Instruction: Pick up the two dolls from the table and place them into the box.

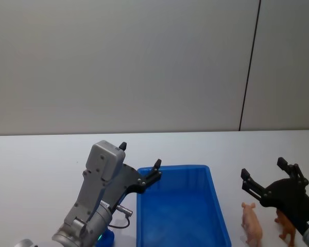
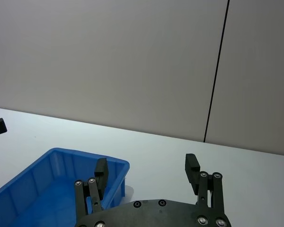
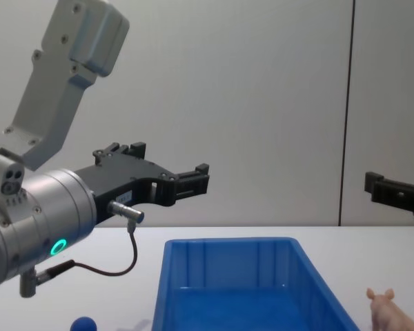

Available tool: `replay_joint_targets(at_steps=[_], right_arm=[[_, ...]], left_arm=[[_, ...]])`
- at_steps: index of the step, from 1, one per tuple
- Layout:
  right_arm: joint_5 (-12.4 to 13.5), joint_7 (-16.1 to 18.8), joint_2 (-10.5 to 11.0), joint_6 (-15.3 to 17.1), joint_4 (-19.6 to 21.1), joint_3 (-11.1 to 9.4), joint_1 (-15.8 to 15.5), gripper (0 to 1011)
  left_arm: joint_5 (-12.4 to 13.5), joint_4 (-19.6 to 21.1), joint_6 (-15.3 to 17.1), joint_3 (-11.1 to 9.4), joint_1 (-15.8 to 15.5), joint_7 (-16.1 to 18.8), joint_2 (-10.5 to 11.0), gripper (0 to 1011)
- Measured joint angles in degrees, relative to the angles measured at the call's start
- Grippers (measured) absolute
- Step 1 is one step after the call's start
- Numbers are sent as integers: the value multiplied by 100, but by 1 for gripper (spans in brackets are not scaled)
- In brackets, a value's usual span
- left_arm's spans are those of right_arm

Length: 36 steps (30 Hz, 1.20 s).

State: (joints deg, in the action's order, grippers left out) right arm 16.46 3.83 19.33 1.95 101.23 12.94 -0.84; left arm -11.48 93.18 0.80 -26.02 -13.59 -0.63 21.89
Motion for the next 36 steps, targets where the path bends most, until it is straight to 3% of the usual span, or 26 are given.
replay_joint_targets(at_steps=[15, 36], right_arm=[[-2, -20, 2, 36, -15, -21, 12, 1001], [47, -360, 31, 646, -328, -173, 81, 1001]], left_arm=[[0, 0, 0, 0, 0, 0, 0, 1001], [0, 0, 0, 0, 0, 0, 0, 1001]])
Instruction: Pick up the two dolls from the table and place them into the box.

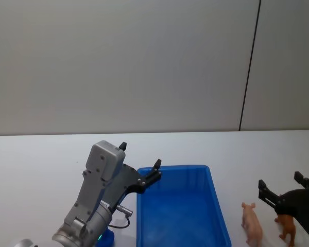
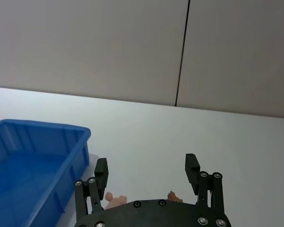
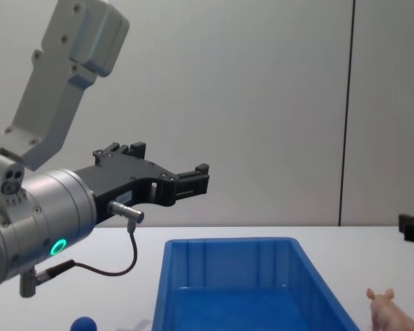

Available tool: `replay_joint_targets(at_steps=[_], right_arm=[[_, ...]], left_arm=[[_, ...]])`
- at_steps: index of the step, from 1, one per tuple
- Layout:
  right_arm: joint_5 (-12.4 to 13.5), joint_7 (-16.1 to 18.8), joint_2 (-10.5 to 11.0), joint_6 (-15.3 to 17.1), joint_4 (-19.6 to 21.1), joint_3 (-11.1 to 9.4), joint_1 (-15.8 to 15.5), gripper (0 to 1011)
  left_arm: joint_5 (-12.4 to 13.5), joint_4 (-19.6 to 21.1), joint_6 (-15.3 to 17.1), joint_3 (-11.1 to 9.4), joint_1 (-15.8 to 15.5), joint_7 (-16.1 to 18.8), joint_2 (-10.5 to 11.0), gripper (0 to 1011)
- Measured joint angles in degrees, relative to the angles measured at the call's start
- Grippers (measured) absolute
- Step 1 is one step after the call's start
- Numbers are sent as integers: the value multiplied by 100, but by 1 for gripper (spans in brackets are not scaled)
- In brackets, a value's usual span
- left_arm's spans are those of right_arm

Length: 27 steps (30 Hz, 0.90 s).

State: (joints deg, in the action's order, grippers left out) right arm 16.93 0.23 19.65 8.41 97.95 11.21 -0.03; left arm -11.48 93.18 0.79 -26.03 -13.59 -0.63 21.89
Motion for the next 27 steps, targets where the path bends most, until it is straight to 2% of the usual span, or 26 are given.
replay_joint_targets(at_steps=[18, 27], right_arm=[[6, -443, -4, 388, -224, -70, -171, 1001], [-4, -476, -31, 483, -409, -72, -239, 1001]], left_arm=[[0, 0, 0, 0, 0, 0, 0, 1001], [0, 0, 0, 0, 0, 0, 0, 1001]])
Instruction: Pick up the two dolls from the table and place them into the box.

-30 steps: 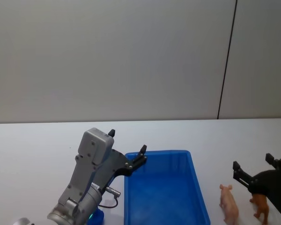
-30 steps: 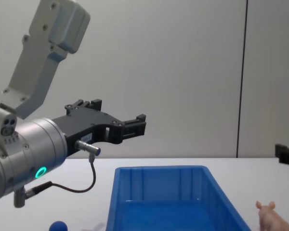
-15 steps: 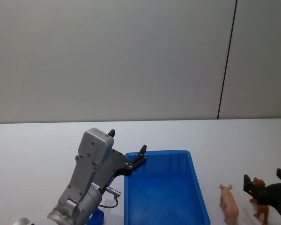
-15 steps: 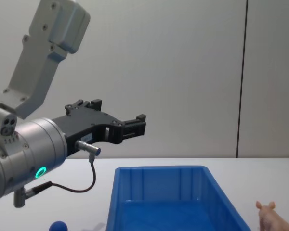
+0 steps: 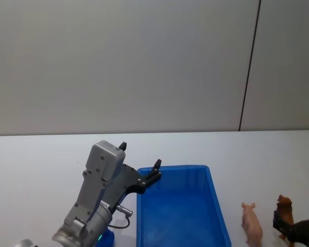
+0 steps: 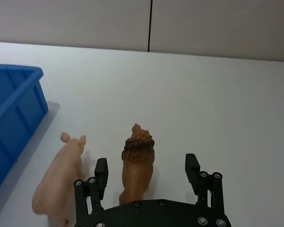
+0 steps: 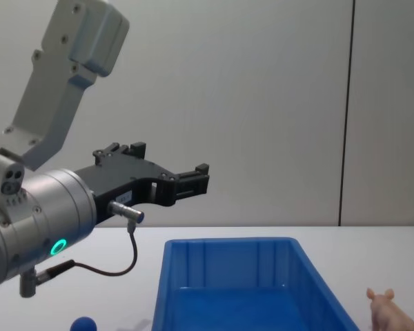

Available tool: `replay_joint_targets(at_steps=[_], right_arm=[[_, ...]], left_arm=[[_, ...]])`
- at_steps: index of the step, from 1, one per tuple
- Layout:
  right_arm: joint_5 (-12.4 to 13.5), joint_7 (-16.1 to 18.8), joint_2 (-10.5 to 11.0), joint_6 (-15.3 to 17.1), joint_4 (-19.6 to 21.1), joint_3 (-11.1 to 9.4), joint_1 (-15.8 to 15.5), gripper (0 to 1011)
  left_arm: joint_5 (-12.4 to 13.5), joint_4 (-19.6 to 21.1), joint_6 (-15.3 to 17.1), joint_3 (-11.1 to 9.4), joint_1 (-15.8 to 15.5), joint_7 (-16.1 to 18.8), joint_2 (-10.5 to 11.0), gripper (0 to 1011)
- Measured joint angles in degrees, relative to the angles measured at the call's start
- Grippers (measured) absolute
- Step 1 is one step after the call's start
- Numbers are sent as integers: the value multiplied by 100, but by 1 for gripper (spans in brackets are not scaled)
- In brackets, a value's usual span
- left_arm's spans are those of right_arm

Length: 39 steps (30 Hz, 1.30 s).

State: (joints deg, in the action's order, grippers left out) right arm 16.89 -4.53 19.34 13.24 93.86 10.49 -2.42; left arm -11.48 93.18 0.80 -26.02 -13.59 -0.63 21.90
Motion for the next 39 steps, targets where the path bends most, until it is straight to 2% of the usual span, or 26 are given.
replay_joint_targets(at_steps=[7, 11, 18, 19, 20, 25, 28, 29, 32, 39], right_arm=[[-25, 110, -27, -10, -161, 18, -12, 998], [-45, 205, -44, -41, -255, 30, -11, 925], [-86, 359, -81, -87, -427, 53, 13, 729], [-91, 372, -88, -87, -451, 55, 17, 663], [-91, 372, -88, -87, -451, 55, 17, 663], [-113, 393, -112, -99, -512, 59, 30, 481], [-136, 393, -117, -118, -517, 60, 30, 422], [-158, 390, -120, -137, -517, 61, 31, 358], [-208, 375, -121, -188, -490, 61, 24, 278], [-349, 357, -112, -379, -331, 53, 0, 268]], left_arm=[[0, 0, 0, 0, 0, 0, 0, 1001], [0, 0, 0, 0, 0, 0, 0, 1001], [0, 0, 0, 0, 0, 0, 0, 1001], [0, 0, 0, 0, 0, 0, 0, 1001], [0, 0, 0, 0, 0, 0, 0, 1001], [0, 0, 0, 0, 0, 0, 0, 1001], [0, 0, 0, 0, 0, 0, 0, 1001], [0, 0, 0, 0, 0, 0, 0, 1001], [0, 0, 0, 0, 0, 0, 0, 1001], [0, 0, 0, 0, 0, 0, 0, 1001]])
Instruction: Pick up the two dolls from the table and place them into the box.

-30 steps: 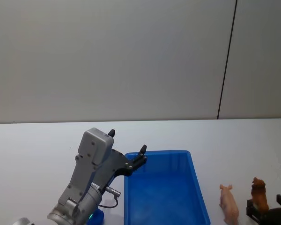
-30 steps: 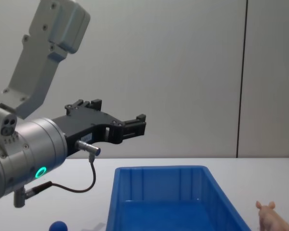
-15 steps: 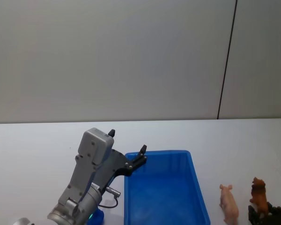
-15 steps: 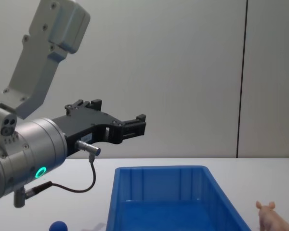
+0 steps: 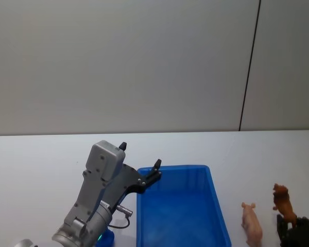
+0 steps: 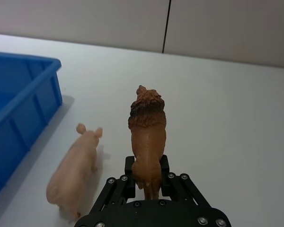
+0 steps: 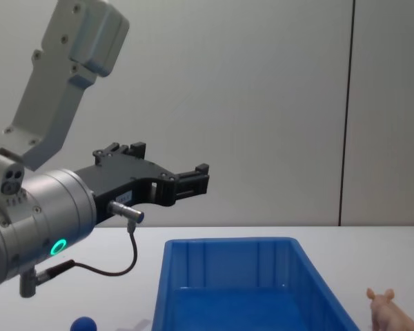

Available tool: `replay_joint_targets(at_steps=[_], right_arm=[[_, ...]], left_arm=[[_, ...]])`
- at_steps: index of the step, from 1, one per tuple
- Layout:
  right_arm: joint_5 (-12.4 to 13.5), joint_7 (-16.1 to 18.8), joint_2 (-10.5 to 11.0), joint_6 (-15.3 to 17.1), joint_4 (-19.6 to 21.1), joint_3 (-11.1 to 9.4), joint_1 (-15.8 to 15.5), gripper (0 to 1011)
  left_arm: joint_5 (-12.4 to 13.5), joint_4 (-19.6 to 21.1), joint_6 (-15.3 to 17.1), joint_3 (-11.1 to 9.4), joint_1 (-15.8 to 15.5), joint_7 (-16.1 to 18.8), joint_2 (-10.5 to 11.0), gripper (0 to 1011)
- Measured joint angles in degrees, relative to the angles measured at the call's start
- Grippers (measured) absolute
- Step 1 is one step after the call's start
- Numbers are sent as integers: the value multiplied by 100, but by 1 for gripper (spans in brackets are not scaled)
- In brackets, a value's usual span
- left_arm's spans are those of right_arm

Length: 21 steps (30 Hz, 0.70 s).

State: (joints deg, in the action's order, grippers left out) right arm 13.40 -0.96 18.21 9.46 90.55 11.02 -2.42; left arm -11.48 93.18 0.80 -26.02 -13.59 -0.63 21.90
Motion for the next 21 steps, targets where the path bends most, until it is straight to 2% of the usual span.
replay_joint_targets(at_steps=[8, 18, 21], right_arm=[[-162, 175, 28, -299, 237, -9, 8, 270], [-279, 706, 6, -581, 409, 25, 143, 268], [-314, 962, -31, -651, 420, 62, 226, 270]], left_arm=[[0, 0, 0, 0, 0, 0, 0, 1001], [0, 0, 0, 0, 0, 0, 0, 1001], [0, 0, 0, -1, 0, 0, 0, 1001]])
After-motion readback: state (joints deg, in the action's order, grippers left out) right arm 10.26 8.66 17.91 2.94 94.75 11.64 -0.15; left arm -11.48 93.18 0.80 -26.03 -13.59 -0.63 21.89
